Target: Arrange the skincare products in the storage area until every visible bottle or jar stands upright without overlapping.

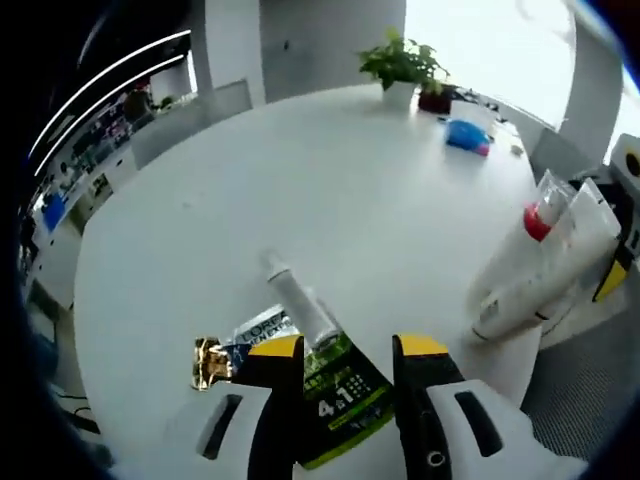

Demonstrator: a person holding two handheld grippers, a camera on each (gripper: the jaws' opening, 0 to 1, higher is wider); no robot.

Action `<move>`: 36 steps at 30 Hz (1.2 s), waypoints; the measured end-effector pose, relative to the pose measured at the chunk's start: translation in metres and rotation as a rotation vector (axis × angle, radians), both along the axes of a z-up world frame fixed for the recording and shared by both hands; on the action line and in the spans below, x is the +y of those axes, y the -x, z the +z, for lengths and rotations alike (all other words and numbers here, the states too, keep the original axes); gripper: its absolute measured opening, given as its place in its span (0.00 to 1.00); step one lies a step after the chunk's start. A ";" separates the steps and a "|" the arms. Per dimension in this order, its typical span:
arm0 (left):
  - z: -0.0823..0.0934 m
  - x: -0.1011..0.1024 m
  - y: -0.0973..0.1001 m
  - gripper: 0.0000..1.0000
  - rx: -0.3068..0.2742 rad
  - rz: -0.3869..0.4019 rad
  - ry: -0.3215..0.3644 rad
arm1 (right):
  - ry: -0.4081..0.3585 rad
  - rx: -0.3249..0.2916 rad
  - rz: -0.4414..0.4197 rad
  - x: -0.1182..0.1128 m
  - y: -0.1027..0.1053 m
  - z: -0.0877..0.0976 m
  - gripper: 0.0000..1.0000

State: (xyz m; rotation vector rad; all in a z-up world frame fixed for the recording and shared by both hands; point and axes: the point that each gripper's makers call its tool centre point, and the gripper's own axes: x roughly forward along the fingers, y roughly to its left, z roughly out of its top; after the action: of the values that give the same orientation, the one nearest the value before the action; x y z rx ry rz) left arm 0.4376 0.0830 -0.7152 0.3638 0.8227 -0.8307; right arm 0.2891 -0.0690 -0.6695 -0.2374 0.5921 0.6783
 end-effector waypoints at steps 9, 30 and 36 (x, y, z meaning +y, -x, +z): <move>-0.019 -0.006 -0.021 0.31 0.057 0.005 -0.064 | 0.003 0.008 -0.001 -0.001 -0.001 -0.001 0.69; -0.054 -0.018 -0.043 0.32 0.152 0.033 -0.138 | -0.005 0.030 -0.015 -0.001 -0.002 -0.007 0.66; -0.058 -0.020 -0.046 0.31 0.176 0.059 -0.126 | -0.005 0.035 -0.019 -0.002 -0.002 -0.009 0.65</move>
State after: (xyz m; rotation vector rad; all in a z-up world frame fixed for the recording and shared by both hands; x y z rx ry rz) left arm 0.4836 0.0625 -0.7734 0.3796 1.0481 -0.7645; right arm 0.2911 -0.0714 -0.6790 -0.2150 0.6256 0.6670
